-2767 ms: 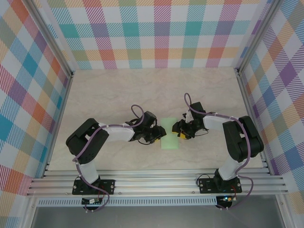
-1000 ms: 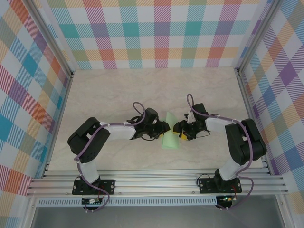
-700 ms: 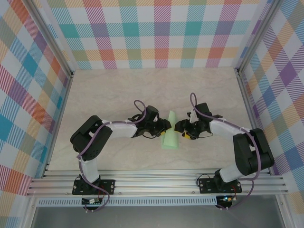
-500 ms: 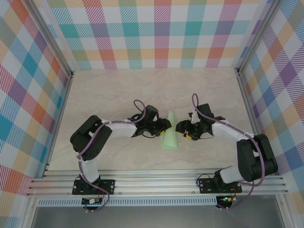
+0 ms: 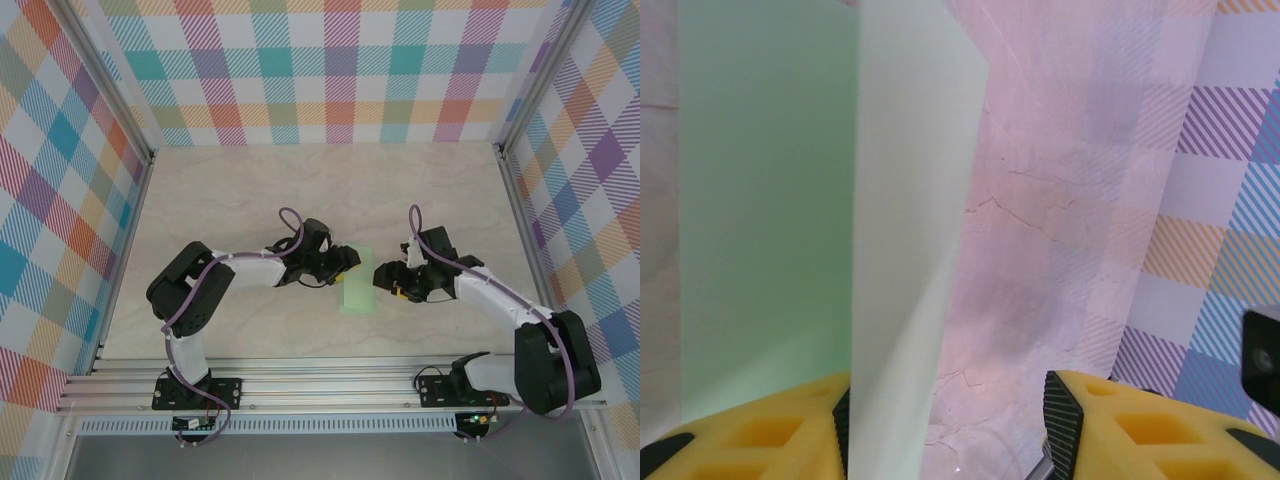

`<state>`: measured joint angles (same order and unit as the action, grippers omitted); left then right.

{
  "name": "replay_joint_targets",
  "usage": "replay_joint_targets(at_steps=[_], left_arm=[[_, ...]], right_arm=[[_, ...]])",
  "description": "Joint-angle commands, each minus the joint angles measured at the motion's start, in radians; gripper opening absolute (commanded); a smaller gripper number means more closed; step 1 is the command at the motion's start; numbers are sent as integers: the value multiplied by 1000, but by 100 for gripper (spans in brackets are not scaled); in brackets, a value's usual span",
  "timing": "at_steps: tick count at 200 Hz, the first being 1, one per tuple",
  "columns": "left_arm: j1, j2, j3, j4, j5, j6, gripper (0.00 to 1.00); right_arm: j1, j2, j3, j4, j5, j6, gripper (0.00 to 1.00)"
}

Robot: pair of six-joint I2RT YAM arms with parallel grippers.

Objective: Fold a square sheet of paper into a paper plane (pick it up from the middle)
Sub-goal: Fold the triangle a second time at the center of the table.

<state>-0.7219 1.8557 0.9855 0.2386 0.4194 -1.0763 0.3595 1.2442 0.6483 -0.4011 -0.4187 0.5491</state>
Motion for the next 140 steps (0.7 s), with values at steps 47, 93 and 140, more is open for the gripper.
replay_joint_targets(at_steps=[47,93,140], left_arm=[[25,-38,23,-55,4,-2,47],[26,-19,29,-9,33,-40,47],[26,-16,32,27,52,-73,45]], right_arm=[[353,-78,10,-15,425,-67,61],[543,-55,33,17,620,-136,63],[664,41,79,25,758,-177,63]])
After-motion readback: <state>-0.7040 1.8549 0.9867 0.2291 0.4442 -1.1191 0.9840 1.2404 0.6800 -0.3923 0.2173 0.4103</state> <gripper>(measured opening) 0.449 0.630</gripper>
